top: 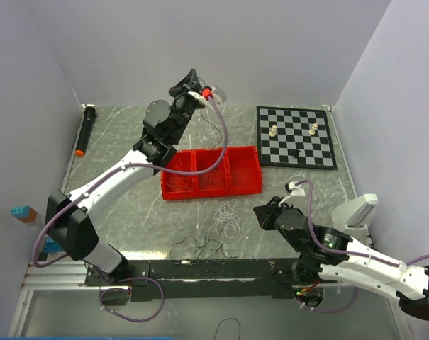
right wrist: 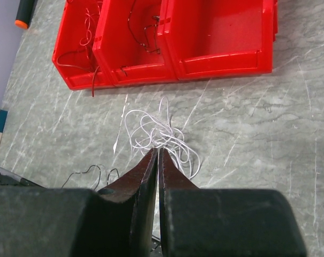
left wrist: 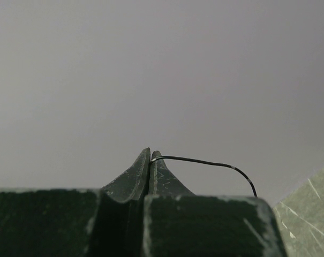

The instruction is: Untangle the cables

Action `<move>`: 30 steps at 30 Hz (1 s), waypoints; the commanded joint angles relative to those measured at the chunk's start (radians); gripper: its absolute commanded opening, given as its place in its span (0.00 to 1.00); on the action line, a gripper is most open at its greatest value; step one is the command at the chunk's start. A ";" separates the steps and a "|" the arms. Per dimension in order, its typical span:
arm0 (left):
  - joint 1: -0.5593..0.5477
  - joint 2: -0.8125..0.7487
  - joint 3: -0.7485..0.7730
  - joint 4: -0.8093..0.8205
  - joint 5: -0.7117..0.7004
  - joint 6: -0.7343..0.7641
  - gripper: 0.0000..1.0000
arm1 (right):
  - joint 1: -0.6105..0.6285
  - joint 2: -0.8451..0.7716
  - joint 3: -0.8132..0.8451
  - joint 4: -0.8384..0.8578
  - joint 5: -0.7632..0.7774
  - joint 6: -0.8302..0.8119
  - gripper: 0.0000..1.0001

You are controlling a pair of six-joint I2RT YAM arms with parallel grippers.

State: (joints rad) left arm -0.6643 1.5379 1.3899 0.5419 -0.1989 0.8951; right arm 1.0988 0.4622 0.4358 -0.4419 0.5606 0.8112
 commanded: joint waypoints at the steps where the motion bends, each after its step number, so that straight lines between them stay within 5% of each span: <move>1: -0.012 -0.047 -0.081 -0.075 0.001 -0.019 0.02 | -0.005 0.006 -0.002 0.014 0.021 0.009 0.11; 17: -0.011 0.271 -0.051 -0.390 0.018 -0.127 0.01 | -0.014 0.018 0.018 0.003 0.053 0.026 0.11; 26: -0.006 0.303 -0.077 -0.497 0.169 -0.194 0.01 | -0.074 0.065 0.003 0.083 -0.008 -0.006 0.12; 30: -0.006 0.332 -0.002 -0.654 0.275 -0.257 0.06 | -0.169 0.125 -0.002 0.163 -0.105 -0.043 0.22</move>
State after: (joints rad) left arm -0.6708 1.8503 1.3006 0.0235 -0.0612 0.7307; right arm 1.0050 0.5392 0.4355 -0.3908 0.5392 0.8104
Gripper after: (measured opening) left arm 0.025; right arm 0.184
